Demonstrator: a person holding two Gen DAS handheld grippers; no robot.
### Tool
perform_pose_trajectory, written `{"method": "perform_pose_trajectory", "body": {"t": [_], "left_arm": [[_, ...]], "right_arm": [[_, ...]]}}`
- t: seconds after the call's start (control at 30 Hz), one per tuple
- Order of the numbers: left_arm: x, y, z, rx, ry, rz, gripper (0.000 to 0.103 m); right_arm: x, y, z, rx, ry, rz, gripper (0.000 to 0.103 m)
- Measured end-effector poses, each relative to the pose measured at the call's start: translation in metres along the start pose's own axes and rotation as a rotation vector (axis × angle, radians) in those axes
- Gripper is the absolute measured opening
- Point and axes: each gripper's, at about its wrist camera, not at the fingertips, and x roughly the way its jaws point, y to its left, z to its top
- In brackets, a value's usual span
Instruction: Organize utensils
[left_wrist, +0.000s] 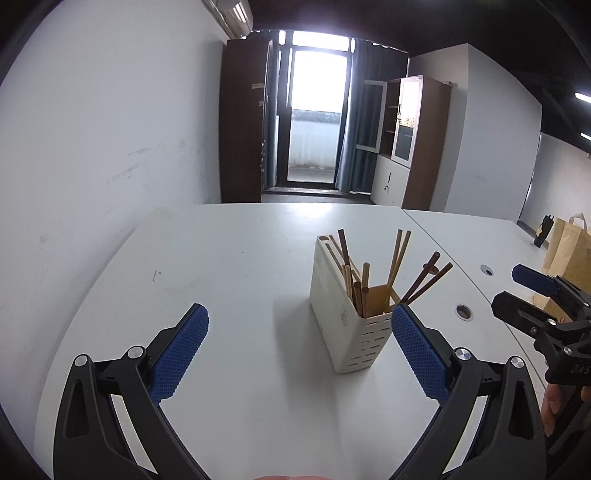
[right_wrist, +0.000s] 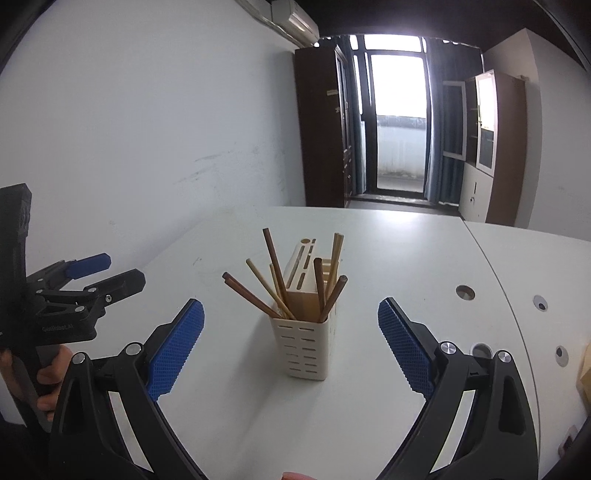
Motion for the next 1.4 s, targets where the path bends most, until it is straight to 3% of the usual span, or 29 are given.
{"method": "perform_pose_trajectory", "body": {"t": [0.17,0.37,1.03,1.4], "left_arm": [[0.004,-0.009,-0.004,0.02,0.011,0.011,0.097],[0.013,-0.026,-0.011,0.09,0.035,0.106,0.097],[0.003,-0.027,-0.012,0.109,0.047,0.039,0.097],[-0.005,-0.026,-0.02,0.084,0.053,0.059,0.097]], "right_arm": [[0.0,0.0,-0.001,0.002,0.024,-0.014,0.096],[-0.002,-0.004,-0.002,0.009,0.029,-0.023,0.096],[-0.004,-0.002,-0.003,-0.02,0.047,-0.014,0.096],[-0.004,-0.003,-0.01,-0.001,0.068,-0.031,0.096]]}}
